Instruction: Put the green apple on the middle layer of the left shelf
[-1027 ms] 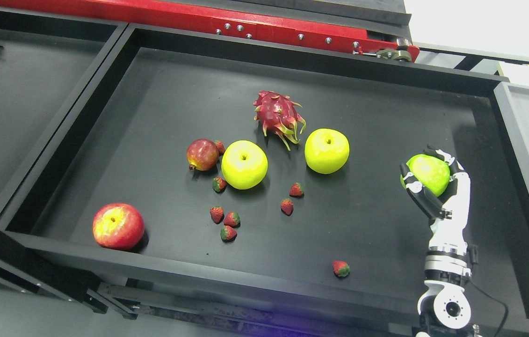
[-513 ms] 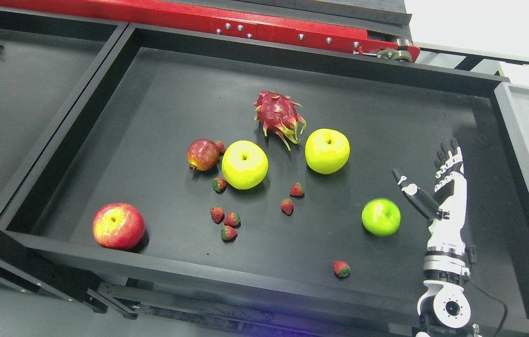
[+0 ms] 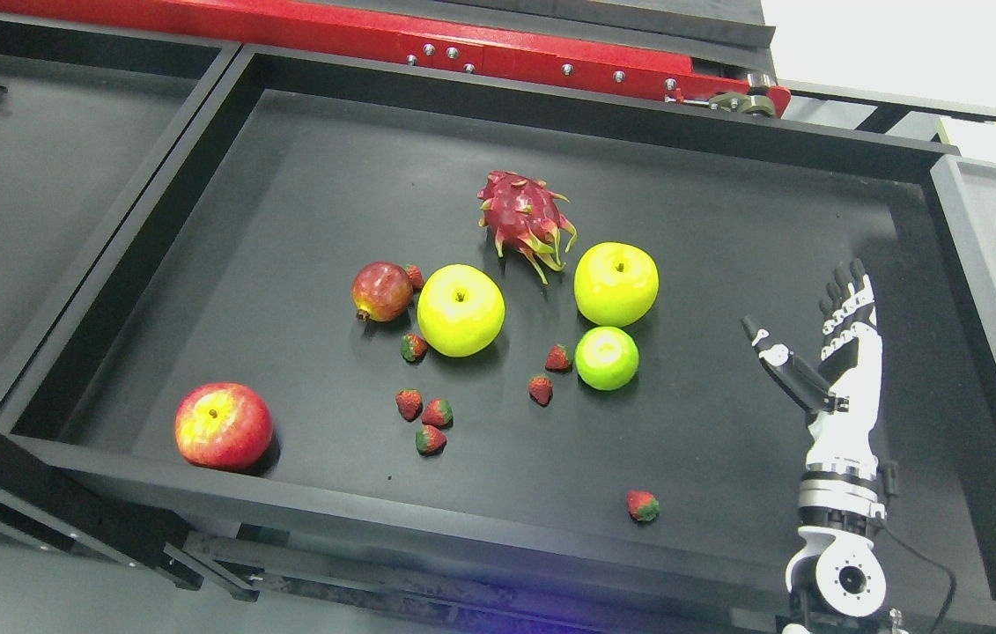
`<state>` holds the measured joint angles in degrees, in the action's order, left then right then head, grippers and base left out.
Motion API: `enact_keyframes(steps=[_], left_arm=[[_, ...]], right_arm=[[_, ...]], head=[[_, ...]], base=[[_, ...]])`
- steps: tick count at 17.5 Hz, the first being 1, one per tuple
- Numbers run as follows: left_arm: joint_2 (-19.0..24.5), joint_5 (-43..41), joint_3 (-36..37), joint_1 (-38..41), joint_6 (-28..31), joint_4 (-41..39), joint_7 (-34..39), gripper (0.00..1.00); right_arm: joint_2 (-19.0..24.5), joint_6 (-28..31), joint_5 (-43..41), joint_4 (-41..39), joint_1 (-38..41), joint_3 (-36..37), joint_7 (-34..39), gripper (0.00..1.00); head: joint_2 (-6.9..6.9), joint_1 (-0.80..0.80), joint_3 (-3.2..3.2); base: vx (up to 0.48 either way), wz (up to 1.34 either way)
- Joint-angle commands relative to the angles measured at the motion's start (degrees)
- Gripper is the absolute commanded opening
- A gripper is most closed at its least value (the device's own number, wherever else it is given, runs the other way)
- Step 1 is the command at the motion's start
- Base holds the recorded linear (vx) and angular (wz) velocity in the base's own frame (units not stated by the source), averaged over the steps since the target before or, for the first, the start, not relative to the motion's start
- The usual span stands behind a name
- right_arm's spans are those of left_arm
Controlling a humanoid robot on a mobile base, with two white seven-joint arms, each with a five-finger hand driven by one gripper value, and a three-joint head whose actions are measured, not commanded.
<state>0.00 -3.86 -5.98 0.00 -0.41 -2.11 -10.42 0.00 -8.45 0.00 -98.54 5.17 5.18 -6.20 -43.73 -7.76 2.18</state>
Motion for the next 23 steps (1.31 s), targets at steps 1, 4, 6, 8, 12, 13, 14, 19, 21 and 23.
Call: enact_keyframes(steps=[1, 4, 6, 8, 12, 13, 14, 19, 21, 23], left_arm=[[1.0, -0.01, 0.0, -1.23, -0.03, 0.0, -0.04, 1.0], [1.0, -0.01, 0.0, -1.23, -0.03, 0.0, -0.04, 1.0], [1.0, 0.08, 0.0, -1.23, -0.03, 0.0, -0.04, 1.0], [1.0, 0.08, 0.0, -1.23, -0.03, 0.0, -0.04, 1.0], [1.0, -0.01, 0.0, -1.23, -0.03, 0.0, -0.04, 1.0], [1.0, -0.01, 0.0, -1.23, -0.03, 0.0, -0.04, 1.0], [1.0, -0.01, 0.0, -1.23, -0.03, 0.0, -0.04, 1.0], [1.0, 0.08, 0.0, -1.23, -0.03, 0.0, -0.04, 1.0], [1.0, -0.01, 0.0, -1.23, -0.03, 0.0, -0.04, 1.0], [1.0, -0.01, 0.0, -1.23, -0.03, 0.0, -0.04, 1.0]], right_arm=[[-1.0, -0.51, 1.4, -0.08, 0.01, -0.79, -0.13, 1.0], [-1.0, -0.42, 1.4, -0.08, 0.19, -0.79, -0.13, 1.0], [-1.0, -0.42, 1.4, -0.08, 0.01, -1.05, -0.13, 1.0], [-1.0, -0.07, 1.49, -0.08, 0.01, -1.92, -0.13, 1.0], [-1.0, 0.02, 1.49, 0.01, 0.1, -2.54, 0.04, 1.0], [-1.0, 0.1, 1.49, 0.1, 0.19, -3.07, 0.22, 1.0], [-1.0, 0.1, 1.49, 0.19, 0.36, -3.77, 0.48, 1.0], [-1.0, 0.1, 1.49, 0.19, 1.24, -5.18, 1.36, 1.0], [-1.0, 0.1, 1.49, 0.19, 1.15, -5.18, 1.36, 1.0], [-1.0, 0.1, 1.49, 0.27, 1.15, -5.27, 1.36, 1.0]], head=[[0.0, 0.0, 0.0], [0.0, 0.0, 0.0], [0.0, 0.0, 0.0], [0.0, 0.0, 0.0], [0.0, 0.0, 0.0], [0.0, 0.0, 0.0], [0.0, 0.0, 0.0], [0.0, 0.0, 0.0], [0.0, 0.0, 0.0], [0.0, 0.0, 0.0]], base=[[0.0, 0.0], [0.0, 0.0], [0.0, 0.0], [0.0, 0.0], [0.0, 0.0], [0.0, 0.0], [0.0, 0.0], [0.0, 0.0], [0.0, 0.0], [0.0, 0.0]])
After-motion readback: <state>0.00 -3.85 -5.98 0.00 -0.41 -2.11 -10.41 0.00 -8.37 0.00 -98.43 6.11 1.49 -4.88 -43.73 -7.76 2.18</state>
